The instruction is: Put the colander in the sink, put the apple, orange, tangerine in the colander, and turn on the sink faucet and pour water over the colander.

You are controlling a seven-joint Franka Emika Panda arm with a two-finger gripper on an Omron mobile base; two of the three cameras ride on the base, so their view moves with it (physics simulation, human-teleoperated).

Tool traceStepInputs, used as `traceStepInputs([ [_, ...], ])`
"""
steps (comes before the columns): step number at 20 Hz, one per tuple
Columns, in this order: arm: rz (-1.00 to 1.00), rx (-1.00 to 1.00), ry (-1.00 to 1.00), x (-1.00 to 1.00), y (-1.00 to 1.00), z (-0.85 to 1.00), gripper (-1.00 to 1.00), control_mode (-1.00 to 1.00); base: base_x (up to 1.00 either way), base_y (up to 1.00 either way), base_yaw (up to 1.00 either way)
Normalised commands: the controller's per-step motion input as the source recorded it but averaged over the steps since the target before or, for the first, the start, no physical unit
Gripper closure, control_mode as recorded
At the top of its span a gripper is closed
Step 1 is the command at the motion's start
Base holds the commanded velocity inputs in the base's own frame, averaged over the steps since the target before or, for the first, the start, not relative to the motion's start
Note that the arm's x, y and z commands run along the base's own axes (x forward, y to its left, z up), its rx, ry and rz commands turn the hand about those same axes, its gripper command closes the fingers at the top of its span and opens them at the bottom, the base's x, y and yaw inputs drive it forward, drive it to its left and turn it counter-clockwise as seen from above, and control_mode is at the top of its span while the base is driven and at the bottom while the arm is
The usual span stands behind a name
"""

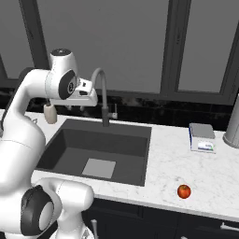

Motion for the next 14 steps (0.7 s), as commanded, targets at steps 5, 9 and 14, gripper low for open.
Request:
traceStepInputs([
  [5,0.00,0.00,0.00,-0.06,0.20,-0.06,-1.00,-1.00,0.00,0.00,0.00],
  [9,-0.01,0.00,0.04,0.01,0.99,-0.47,-1.00,-1.00,0.00,0.00,0.00],
  [14,-0.04,0.05,0.03,0.05,0.85,-0.53,-1.00,-1.00,0.00,0.00,0.00],
])
